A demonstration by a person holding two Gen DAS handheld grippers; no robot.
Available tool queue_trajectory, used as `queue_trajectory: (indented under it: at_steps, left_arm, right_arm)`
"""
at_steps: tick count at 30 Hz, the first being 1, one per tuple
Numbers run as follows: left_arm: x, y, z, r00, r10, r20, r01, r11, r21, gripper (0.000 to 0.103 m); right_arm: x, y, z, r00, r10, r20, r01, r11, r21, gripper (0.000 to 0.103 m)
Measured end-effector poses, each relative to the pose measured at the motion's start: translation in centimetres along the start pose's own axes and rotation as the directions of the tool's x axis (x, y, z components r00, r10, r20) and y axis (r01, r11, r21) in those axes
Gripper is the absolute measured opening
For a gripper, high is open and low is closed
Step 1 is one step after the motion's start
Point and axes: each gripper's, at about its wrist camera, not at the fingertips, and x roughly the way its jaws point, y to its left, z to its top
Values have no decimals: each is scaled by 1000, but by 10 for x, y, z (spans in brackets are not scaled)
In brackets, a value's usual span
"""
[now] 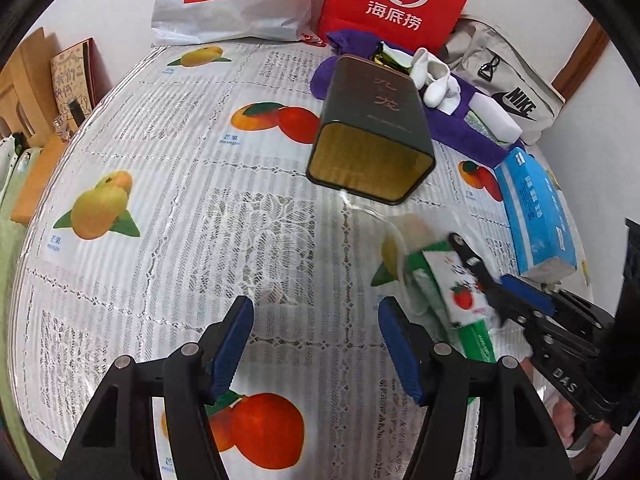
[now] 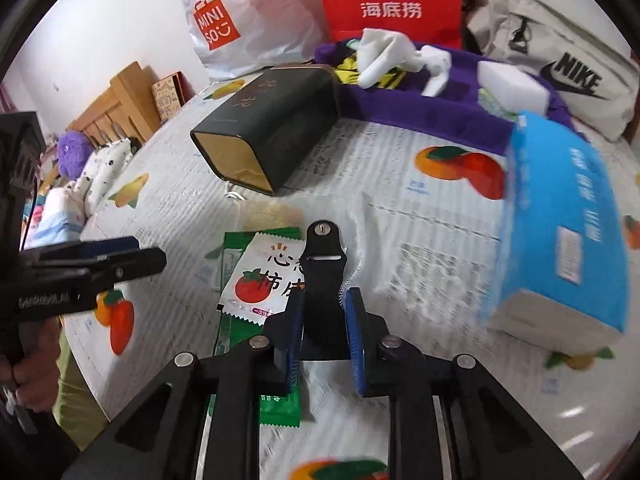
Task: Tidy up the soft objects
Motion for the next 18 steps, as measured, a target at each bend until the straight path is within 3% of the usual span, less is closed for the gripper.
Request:
queue_trajectory:
  at_steps: [7, 11, 15, 18]
  left_arm:
    - [-4, -14, -3, 1000, -5, 5, 5, 1000, 25, 63]
    - [-6, -21, -5, 1000, 2, 9, -2, 999, 43, 63]
    - [-8, -23, -5, 1000, 0, 6, 0, 999, 42, 63]
    - [-10, -23, -5, 1000, 13, 8, -13, 999, 48, 63]
  right_arm:
    - [-20, -23, -27, 996, -68, -49, 70, 997, 35, 21]
    - [-33, -33, -35, 999, -42, -23, 43, 997, 71, 23]
    - [-28, -27, -28, 1000, -9, -2, 9, 999, 34, 28]
    - [-15, -22, -23, 1000, 3, -14, -3, 1000, 6, 39]
